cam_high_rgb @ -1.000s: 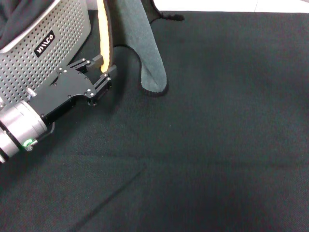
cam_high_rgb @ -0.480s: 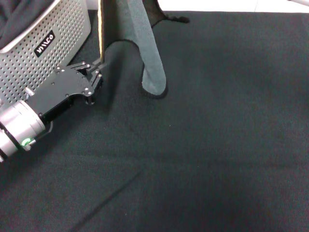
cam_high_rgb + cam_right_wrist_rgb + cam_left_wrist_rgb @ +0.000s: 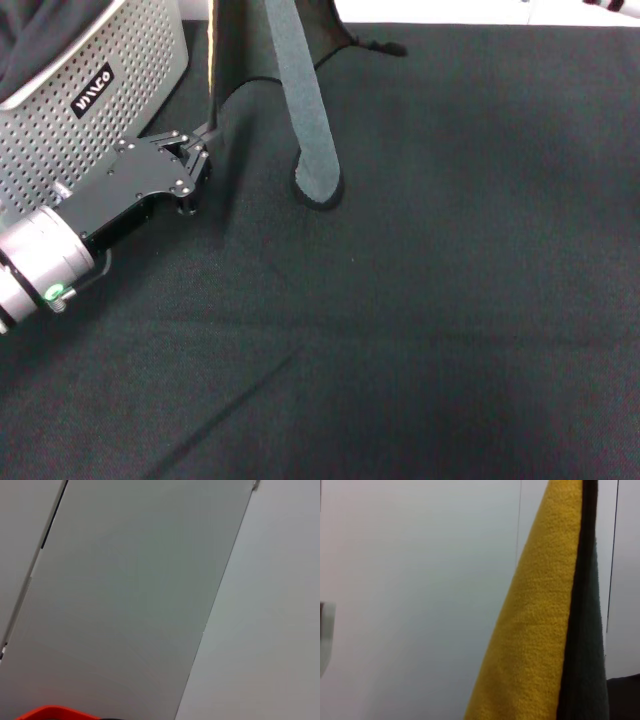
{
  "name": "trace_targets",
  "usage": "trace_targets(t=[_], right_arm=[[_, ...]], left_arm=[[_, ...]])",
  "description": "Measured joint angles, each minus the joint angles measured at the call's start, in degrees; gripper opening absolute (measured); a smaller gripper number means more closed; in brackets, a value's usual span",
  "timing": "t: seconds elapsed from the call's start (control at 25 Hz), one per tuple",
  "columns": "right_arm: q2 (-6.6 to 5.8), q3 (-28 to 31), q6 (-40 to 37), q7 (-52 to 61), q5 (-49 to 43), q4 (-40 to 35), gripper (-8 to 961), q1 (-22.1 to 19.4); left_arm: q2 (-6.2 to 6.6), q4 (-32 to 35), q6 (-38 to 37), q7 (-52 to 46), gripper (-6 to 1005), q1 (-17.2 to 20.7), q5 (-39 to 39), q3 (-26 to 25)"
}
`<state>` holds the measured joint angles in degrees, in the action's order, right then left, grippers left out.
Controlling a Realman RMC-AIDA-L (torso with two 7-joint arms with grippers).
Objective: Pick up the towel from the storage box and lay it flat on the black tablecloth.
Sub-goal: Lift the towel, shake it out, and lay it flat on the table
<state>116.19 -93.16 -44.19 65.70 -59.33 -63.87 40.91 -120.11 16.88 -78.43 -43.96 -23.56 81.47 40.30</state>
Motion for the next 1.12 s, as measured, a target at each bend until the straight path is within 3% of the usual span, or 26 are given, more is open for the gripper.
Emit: trace_targets(t=[0.24, 0.4, 0.6, 0.72, 0.96, 1.12], right_arm=[[-0.08, 0.9, -1.5, 0.0, 1.0, -0.3, 14, -1.6], [-0.27, 1.4, -2.4, 0.7, 1.1, -1.6, 14, -3.5], [-0.70, 2.6, -6.1, 4.2, 0.9, -4.9, 14, -8.6], [-1.10, 5.6, -12.1, 9.2, 0.5, -6.2, 14, -12.4], [-3.11, 15.0, -29.8, 21.7, 0.3, -6.9, 14, -20.1], [-4.19, 21.6, -41.9, 28.6, -0.2, -6.9, 14, -24.8]], left_arm=[[0.12, 0.3, -2.9, -2.4, 29, 0.3, 0.5, 0.2], [0.95, 0.7, -8.5, -5.1, 9, 0.8, 0.9, 0.3], [1.91, 4.6, -17.0, -10.6, 3, 3.0, 1.9, 0.3], [2.61, 8.1, -22.3, -14.8, 4, 4.7, 3.1, 0.3], [6.89, 13.3, -34.3, -23.6, 3, 5.9, 3.7, 0.3], [9.31, 18.5, -38.1, -30.9, 2, 6.3, 3.4, 1.5]])
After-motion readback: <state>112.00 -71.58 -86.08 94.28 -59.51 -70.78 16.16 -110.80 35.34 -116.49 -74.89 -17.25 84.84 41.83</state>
